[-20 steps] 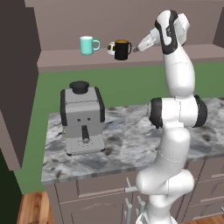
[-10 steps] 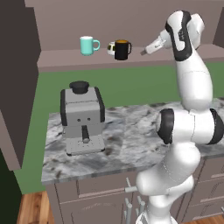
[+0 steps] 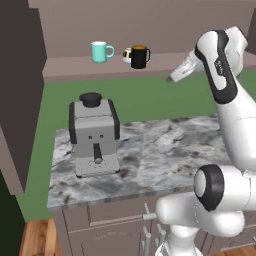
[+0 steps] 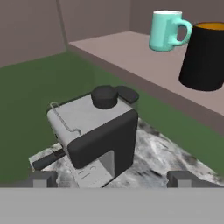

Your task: Pick the mug on the counter and place it in the cabinet with the handle facing the right, like the mugs already inside.

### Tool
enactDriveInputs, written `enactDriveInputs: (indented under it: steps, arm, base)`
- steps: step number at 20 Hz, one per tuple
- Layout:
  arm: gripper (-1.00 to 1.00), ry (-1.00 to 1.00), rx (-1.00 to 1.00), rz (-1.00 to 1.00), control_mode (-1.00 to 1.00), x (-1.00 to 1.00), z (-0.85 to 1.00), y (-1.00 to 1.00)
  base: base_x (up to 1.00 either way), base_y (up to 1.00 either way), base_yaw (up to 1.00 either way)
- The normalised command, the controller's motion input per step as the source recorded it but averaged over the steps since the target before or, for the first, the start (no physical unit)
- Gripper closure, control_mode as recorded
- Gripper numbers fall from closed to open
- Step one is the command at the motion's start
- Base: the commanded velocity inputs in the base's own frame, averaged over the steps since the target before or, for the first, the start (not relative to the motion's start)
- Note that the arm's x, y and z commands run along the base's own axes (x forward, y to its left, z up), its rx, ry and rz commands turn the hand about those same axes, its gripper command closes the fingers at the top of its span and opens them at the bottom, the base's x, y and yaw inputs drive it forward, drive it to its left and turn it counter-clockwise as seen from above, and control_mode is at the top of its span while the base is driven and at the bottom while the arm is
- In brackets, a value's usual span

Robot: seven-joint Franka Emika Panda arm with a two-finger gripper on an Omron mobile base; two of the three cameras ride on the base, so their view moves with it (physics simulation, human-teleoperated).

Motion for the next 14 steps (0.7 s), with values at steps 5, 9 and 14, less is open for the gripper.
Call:
enactDriveInputs:
  steps: [5,9,14]
  arm:
    - [-1.00,0.10,-0.30,-0.06,-1.00,-0.93,-0.83,0.36]
    - [-1.00,0.18,-0.20,-0.12,-1.00,-0.53,-0.96,0.04]
    - [-1.00,0.09,-0.06,-0.10,-1.00,-0.07,-1.00,0.00]
  base:
    - [0.00,0.00,0.00]
    - [0.00,0.00,0.00]
    - [0.00,0.00,0.00]
